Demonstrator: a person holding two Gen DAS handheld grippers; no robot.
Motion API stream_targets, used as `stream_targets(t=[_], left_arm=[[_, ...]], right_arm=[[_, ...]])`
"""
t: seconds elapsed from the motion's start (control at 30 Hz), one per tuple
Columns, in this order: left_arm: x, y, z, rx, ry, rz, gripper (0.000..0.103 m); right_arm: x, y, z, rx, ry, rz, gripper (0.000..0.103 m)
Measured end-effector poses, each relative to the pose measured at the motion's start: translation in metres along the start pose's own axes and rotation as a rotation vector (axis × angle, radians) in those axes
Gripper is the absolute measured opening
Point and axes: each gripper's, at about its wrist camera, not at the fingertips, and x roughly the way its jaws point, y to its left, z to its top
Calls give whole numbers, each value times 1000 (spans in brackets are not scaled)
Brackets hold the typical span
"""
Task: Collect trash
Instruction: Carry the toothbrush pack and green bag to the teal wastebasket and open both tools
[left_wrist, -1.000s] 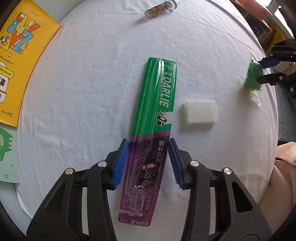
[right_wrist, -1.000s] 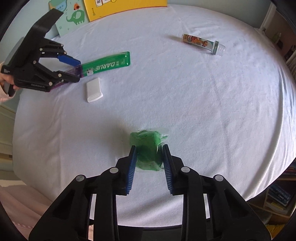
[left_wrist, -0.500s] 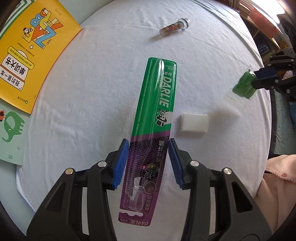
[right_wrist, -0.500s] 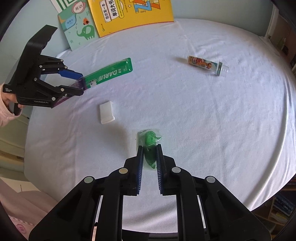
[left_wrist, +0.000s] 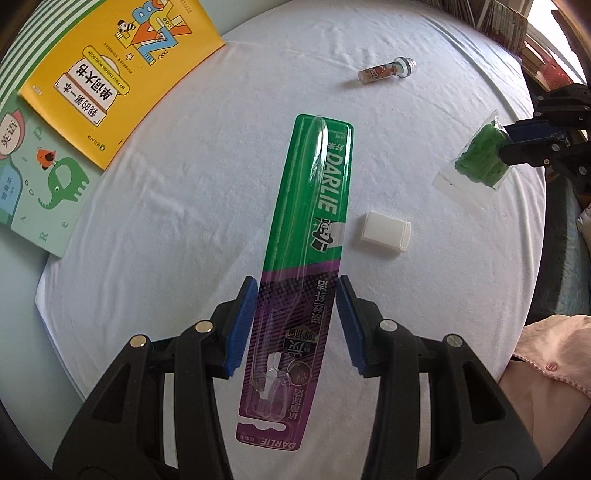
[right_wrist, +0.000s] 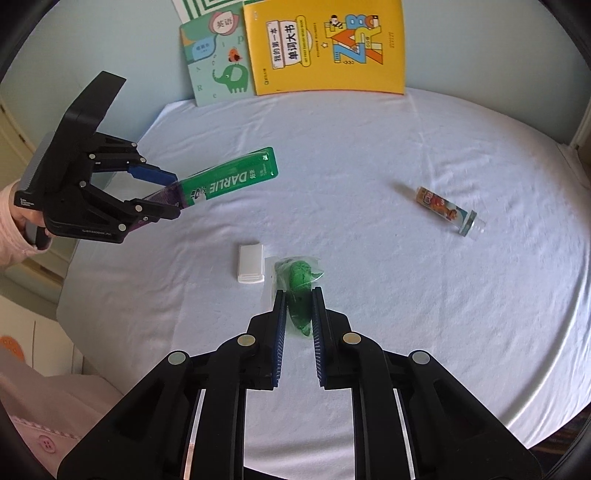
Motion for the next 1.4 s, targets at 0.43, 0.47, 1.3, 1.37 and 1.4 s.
stream_targets(t=[0.43, 0.47, 1.3, 1.37, 1.4], left_arm=[[-32, -31, -38, -348, 17, 149, 42], [-35, -35, -43, -384, 20, 160, 42], [-102, -213, -250, -1178, 128, 343, 42], [-107, -226, -270, -1228, 130, 354, 42], [-109, -233, -277, -1249, 130, 358, 42]], right_arm=[[-1, 4, 25, -350, 20, 205, 15], [-3, 6, 24, -377, 21, 218, 15], [-31, 174, -62, -1062, 124, 652, 15], [-34, 192, -72, -1100, 130, 672, 15], [-35, 203, -78, -1117, 134, 682, 15]])
